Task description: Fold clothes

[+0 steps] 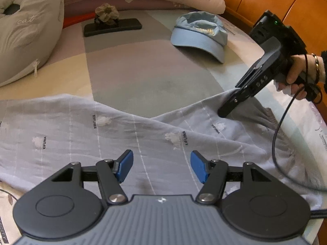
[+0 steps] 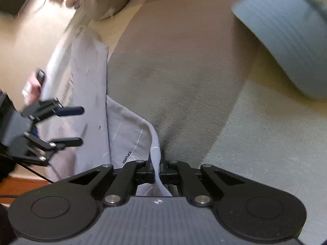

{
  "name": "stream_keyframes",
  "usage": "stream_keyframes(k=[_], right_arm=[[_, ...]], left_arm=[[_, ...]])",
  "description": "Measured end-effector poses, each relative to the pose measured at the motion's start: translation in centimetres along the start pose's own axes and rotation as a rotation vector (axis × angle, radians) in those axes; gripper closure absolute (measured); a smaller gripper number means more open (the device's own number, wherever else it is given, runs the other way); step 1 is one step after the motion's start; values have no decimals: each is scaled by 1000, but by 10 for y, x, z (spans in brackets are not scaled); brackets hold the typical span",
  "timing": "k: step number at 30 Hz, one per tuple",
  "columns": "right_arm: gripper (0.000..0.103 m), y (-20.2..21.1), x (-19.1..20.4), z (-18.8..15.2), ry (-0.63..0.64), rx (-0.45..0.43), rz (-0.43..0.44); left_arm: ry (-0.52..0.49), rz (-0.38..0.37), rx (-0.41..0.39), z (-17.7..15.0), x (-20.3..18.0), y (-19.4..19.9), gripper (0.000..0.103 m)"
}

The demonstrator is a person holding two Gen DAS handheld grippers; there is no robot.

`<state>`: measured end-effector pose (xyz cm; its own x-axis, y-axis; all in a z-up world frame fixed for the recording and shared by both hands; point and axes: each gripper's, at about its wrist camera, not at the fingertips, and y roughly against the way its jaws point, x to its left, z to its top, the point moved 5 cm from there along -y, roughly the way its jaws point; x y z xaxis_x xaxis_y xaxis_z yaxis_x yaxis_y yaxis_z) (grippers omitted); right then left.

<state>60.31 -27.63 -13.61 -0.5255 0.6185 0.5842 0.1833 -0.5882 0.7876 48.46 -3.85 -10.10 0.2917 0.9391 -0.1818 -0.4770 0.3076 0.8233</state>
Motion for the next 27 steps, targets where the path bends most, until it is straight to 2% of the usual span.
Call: stream_keyframes(k=[4,12,21,23,25,27], right_arm=[[101,12,8,-4,17,-64,-70],[101,61,-4,-18,-68,-247,-136],[101,76,-12,-31,-162,-366,-191],[101,74,-18,-32,-216,-389,-204],[98,71,-24,-35,-246,-381,-254],[89,73,-28,-36,-261,-373,-323]], left_arm=[[-10,13,-3,0,2,4,40],[-5,29,1,-2,7,7,40],[-1,33,-9,-3,10,11,40],[7,38,-8,-4,13,12,40],[11,51,-6,-5,18,13,40],[-5,68,-15,-4,24,15,40]])
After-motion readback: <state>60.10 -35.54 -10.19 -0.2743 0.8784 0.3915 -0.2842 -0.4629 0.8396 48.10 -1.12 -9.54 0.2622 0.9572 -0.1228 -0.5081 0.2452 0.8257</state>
